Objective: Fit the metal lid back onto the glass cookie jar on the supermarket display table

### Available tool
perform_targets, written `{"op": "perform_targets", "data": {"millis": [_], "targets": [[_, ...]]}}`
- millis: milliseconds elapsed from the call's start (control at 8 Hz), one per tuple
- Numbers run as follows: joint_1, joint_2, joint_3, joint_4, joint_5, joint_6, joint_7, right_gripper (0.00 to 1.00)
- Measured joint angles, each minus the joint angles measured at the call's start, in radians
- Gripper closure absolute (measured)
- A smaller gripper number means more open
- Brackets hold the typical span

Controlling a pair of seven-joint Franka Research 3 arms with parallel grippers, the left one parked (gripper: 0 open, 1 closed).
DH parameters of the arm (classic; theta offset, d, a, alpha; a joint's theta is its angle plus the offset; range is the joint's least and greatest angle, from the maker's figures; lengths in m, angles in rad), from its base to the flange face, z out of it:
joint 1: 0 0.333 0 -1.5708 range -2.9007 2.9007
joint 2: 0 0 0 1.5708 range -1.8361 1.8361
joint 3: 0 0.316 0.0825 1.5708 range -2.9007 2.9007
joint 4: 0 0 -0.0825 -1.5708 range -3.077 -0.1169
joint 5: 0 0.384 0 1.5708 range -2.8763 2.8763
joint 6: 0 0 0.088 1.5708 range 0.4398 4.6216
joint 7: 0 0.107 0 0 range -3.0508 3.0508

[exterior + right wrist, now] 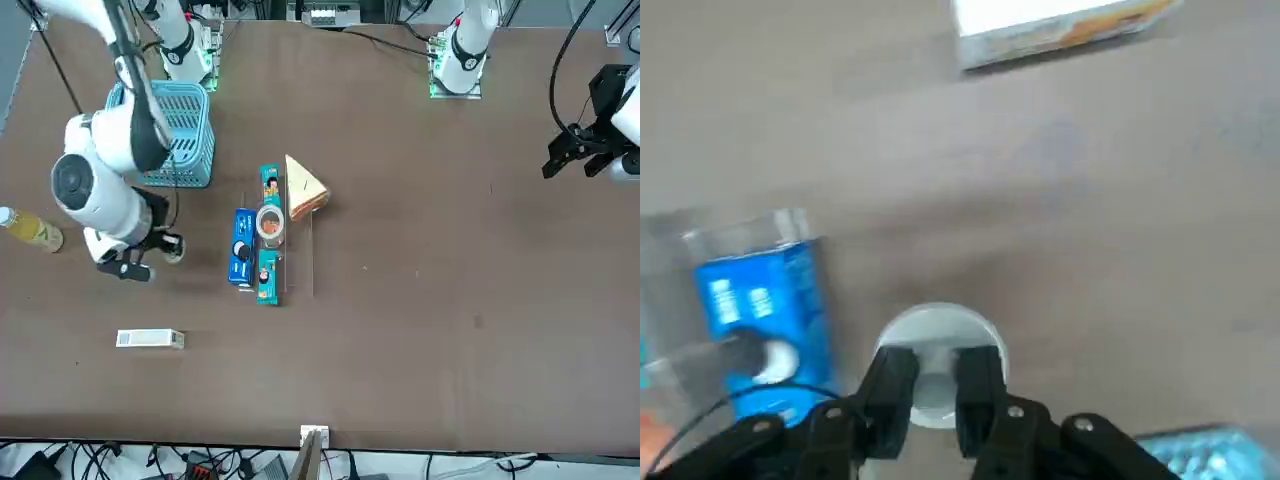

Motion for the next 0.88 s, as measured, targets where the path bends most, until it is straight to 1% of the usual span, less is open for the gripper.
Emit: {"op": "perform_targets", "data": {"millis": [250, 500, 750, 875], "targets": [[0.115, -0.002, 0.003, 0.026, 0.0, -0.014, 0.186, 0.74], [0.219, 0.003, 0.004, 0.042, 0.0, -0.013, 0.337, 0.74], [0.306, 0.035, 0.004, 0.071, 0.0, -0.01, 0.448, 0.74], [0.333, 0.053, 0.003, 0.092, 0.0, -0.01, 0.48, 0.74]]}}
